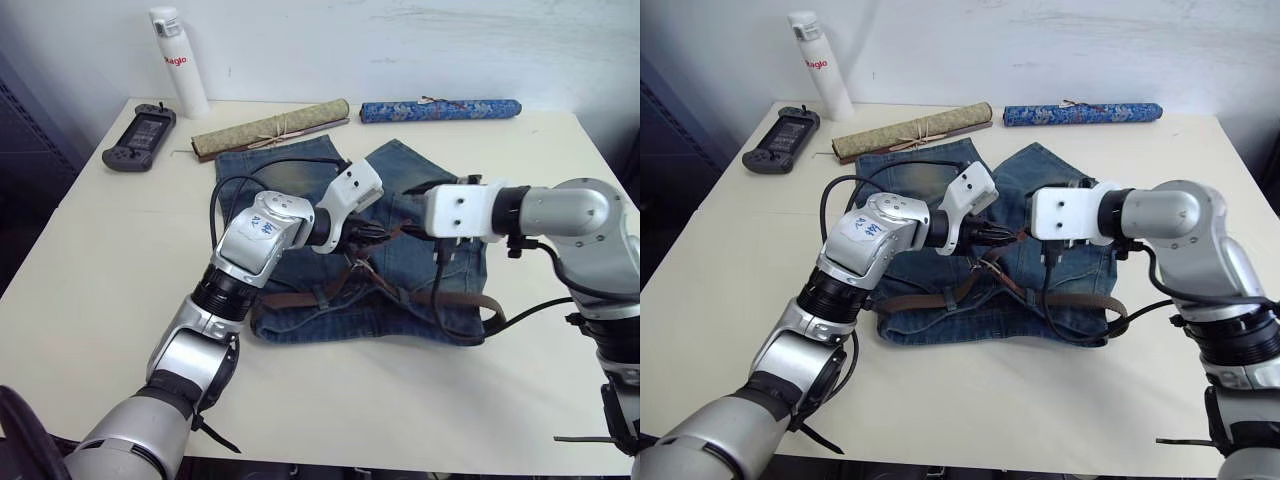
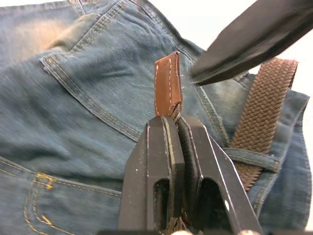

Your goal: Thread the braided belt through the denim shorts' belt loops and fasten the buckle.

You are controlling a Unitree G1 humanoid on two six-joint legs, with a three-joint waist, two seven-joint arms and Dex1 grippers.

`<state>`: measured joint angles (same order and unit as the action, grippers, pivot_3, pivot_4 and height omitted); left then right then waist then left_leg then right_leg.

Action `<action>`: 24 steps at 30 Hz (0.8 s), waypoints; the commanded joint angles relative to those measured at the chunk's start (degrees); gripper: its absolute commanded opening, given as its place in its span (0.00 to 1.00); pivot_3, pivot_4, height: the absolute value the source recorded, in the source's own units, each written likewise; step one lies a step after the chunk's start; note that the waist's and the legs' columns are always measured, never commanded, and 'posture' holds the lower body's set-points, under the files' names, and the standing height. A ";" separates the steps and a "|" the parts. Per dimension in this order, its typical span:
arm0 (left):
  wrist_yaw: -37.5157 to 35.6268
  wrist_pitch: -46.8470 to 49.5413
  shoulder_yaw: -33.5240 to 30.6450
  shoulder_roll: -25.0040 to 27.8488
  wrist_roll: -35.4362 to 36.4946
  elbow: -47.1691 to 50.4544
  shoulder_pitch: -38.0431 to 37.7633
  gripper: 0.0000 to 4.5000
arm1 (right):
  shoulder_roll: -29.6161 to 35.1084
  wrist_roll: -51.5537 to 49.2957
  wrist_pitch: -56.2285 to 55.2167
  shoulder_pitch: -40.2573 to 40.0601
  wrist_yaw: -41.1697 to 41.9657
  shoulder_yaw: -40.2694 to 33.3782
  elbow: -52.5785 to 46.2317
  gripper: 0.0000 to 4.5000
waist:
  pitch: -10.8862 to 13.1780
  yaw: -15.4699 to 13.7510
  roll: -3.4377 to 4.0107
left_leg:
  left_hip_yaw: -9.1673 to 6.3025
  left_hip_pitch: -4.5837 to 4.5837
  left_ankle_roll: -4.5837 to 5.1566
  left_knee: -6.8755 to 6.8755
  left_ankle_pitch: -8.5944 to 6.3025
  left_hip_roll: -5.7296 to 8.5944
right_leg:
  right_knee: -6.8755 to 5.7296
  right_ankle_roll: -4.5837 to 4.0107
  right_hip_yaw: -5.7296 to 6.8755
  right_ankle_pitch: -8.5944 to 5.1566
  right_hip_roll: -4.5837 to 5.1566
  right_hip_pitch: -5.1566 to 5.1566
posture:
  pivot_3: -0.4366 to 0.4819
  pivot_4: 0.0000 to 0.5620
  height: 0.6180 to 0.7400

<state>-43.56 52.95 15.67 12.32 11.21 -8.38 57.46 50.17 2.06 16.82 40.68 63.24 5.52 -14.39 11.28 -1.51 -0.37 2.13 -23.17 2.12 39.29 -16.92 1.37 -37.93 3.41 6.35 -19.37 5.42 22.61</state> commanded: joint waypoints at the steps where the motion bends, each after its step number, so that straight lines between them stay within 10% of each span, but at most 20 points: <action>1: 0.60 1.53 -3.32 0.44 1.85 -0.30 1.14 0.00 | 2.47 -8.60 13.45 -2.07 1.90 -7.46 -6.64 0.99 | 0.00 -0.15 0.00 | -0.01 0.00 0.00 0.00 0.00 0.00 | 0.00 0.00 0.01 0.00 0.01 0.00 | 0.48 0.27 0.56; 9: 6.65 21.64 -23.78 -6.85 16.59 2.53 3.55 0.00 | -2.58 -26.16 41.74 -5.16 -3.76 -13.74 -17.85 0.97 | 0.00 0.06 0.00 | -0.05 0.01 0.00 0.00 0.00 -0.04 | 0.00 0.00 0.01 0.00 0.01 -0.01 | 0.48 0.27 0.56; 20: 12.89 32.14 -31.05 -8.86 22.74 10.01 0.98 0.00 | -14.29 -34.27 43.24 -10.49 -11.62 -14.63 -10.35 0.01 | -0.01 0.03 -0.01 | -0.03 0.04 -0.01 -0.02 0.00 0.00 | -0.01 0.01 -0.01 0.01 0.01 -0.03 | 0.48 0.27 0.56; 24: 15.00 32.59 -32.25 -9.18 23.30 10.33 0.48 0.00 | -16.19 -36.02 41.73 -9.61 -12.34 -13.87 -7.11 0.01 | -0.01 0.05 -0.01 | -0.01 0.05 -0.01 -0.03 0.00 0.01 | -0.01 0.01 -0.02 0.01 0.01 -0.01 | 0.48 0.27 0.56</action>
<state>-29.34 85.45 -15.27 3.57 32.37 -0.48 57.78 34.36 -32.20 60.48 30.09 50.88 -7.38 -21.76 11.27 -1.46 -0.38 2.12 -23.12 2.10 39.26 -16.91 1.39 -37.93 3.42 6.33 -19.37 5.42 22.60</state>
